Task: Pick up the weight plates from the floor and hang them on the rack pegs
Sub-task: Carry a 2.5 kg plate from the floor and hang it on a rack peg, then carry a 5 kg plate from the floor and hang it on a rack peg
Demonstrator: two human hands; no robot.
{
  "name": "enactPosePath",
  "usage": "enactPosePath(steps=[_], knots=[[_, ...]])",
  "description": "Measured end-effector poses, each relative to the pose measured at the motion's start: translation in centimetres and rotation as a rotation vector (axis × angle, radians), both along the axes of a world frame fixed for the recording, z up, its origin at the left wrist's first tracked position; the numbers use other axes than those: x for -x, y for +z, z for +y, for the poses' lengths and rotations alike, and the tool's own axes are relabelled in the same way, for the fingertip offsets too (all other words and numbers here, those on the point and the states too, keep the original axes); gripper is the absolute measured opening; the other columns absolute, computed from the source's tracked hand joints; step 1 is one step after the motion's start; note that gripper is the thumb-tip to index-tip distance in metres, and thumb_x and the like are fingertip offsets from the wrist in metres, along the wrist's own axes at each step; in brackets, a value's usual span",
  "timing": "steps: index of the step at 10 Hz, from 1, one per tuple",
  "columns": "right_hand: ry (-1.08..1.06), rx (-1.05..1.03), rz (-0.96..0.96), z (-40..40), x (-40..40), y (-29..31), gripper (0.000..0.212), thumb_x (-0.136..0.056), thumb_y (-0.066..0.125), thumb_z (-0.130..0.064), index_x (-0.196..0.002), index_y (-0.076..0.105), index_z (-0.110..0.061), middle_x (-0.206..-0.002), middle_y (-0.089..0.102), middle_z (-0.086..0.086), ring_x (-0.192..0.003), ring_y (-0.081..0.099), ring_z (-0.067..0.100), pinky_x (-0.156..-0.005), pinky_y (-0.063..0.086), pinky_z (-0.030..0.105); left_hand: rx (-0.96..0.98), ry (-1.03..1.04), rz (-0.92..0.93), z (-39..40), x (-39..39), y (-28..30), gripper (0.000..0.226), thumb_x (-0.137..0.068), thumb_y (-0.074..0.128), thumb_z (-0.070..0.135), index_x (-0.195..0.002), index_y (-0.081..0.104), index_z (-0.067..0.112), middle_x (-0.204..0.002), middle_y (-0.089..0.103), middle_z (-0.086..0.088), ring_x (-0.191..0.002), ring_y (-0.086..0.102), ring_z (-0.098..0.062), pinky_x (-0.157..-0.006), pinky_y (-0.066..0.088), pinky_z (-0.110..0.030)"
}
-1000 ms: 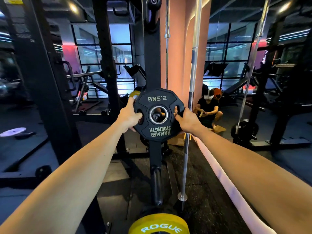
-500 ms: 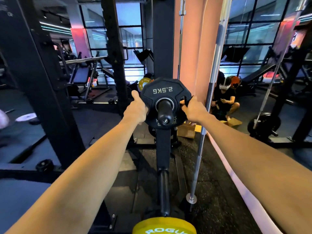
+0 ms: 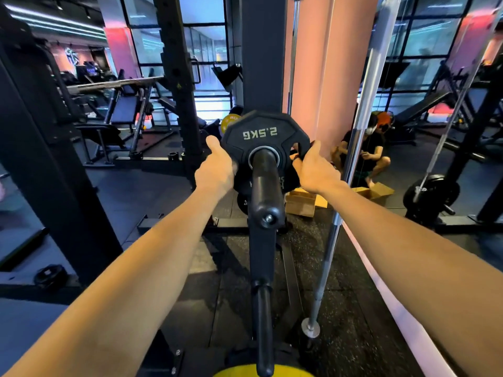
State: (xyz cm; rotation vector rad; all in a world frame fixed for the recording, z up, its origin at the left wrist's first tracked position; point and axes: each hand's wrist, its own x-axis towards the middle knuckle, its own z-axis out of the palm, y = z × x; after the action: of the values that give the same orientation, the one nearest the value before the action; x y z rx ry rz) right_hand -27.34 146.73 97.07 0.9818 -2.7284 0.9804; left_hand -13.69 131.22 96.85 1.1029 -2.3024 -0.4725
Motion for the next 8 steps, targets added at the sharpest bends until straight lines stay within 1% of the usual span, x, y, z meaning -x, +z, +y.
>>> enactPosePath(steps=[1, 2, 3, 4, 5, 6, 7, 8], knots=[[0.007, -0.024, -0.071, -0.4, 0.2, 0.4, 0.053, -0.096, 0.039, -0.032, -0.135, 0.017, -0.003, -0.09, 0.057, 0.015, -0.095, 0.059, 0.038, -0.085, 0.045, 0.049, 0.019, 0.014, -0.078, 0.2, 0.1, 0.6, 0.07, -0.091, 0.05, 0.008, -0.143, 0.002, 0.009, -0.092, 0.062, -0.017, -0.075, 0.058, -0.036, -0.071, 0.046, -0.045], [-0.018, -0.036, -0.12, -0.2, -0.4, 1.2, 0.059, -0.096, 0.037, -0.03, -0.143, 0.013, -0.004, -0.119, 0.053, 0.024, -0.115, 0.051, 0.042, -0.098, 0.041, 0.052, 0.001, 0.032, -0.167, 0.8, -0.4, 1.6, 0.077, -0.091, 0.052, 0.008, -0.147, -0.001, 0.009, -0.099, 0.064, -0.019, -0.083, 0.063, -0.038, -0.078, 0.05, -0.045], [0.025, -0.043, -0.148, 0.5, -1.2, 1.1, 0.06, -0.097, 0.035, -0.029, -0.147, 0.01, -0.007, -0.145, 0.033, 0.025, -0.13, 0.037, 0.043, -0.108, 0.033, 0.052, 0.017, 0.006, -0.134, 2.3, -2.0, 1.2, 0.058, -0.099, 0.043, 0.033, -0.143, 0.011, 0.01, -0.106, 0.064, -0.018, -0.092, 0.063, -0.038, -0.075, 0.044, -0.042], [0.069, -0.068, -0.144, 1.8, -1.6, -0.7, 0.062, -0.098, 0.037, -0.031, -0.149, 0.006, -0.012, -0.144, 0.036, 0.023, -0.129, 0.041, 0.04, -0.108, 0.033, 0.048, 0.005, -0.02, -0.044, 3.2, -3.6, -0.3, 0.048, -0.1, 0.036, 0.043, -0.136, 0.018, 0.016, -0.091, 0.063, -0.011, -0.078, 0.061, -0.035, -0.067, 0.042, -0.039], [0.113, -0.109, -0.257, 4.1, -2.6, -4.6, 0.063, -0.099, 0.037, -0.038, -0.151, 0.007, -0.019, -0.153, 0.026, 0.018, -0.138, 0.03, 0.037, -0.114, 0.022, 0.047, -0.038, -0.026, -0.044, 5.0, -6.8, -4.8, 0.04, -0.097, 0.036, 0.042, -0.13, 0.023, 0.023, -0.076, 0.057, -0.003, -0.062, 0.052, -0.027, -0.057, 0.035, -0.035], [0.207, -0.238, -0.298, 5.9, -4.2, -9.6, 0.065, -0.097, 0.038, -0.046, -0.149, 0.012, -0.018, -0.153, 0.025, 0.018, -0.137, 0.031, 0.038, -0.108, 0.029, 0.046, -0.164, -0.052, -0.102, 6.4, -9.1, -9.7, 0.033, -0.096, 0.038, 0.044, -0.121, 0.032, 0.022, -0.086, 0.06, -0.006, -0.067, 0.052, -0.026, -0.055, 0.035, -0.034], [0.304, -0.335, -0.443, 8.4, -7.4, -16.7, 0.059, -0.096, 0.04, -0.049, -0.145, 0.021, -0.022, -0.13, 0.049, 0.017, -0.109, 0.055, 0.035, -0.084, 0.044, 0.042, -0.422, -0.066, -0.223, 9.4, -13.4, -18.4, 0.036, -0.094, 0.045, 0.046, -0.12, 0.044, 0.022, -0.109, 0.061, -0.01, -0.089, 0.058, -0.029, -0.068, 0.044, -0.036], [0.377, -0.399, -0.524, 10.0, -9.3, -21.1, 0.056, -0.095, 0.041, -0.05, -0.143, 0.028, -0.022, -0.133, 0.047, 0.011, -0.113, 0.055, 0.03, -0.09, 0.046, 0.045, -0.565, -0.039, -0.33, 11.6, -16.6, -23.5, 0.043, -0.09, 0.049, 0.052, -0.123, 0.045, 0.024, -0.116, 0.058, -0.008, -0.102, 0.059, -0.033, -0.084, 0.049, -0.04]])
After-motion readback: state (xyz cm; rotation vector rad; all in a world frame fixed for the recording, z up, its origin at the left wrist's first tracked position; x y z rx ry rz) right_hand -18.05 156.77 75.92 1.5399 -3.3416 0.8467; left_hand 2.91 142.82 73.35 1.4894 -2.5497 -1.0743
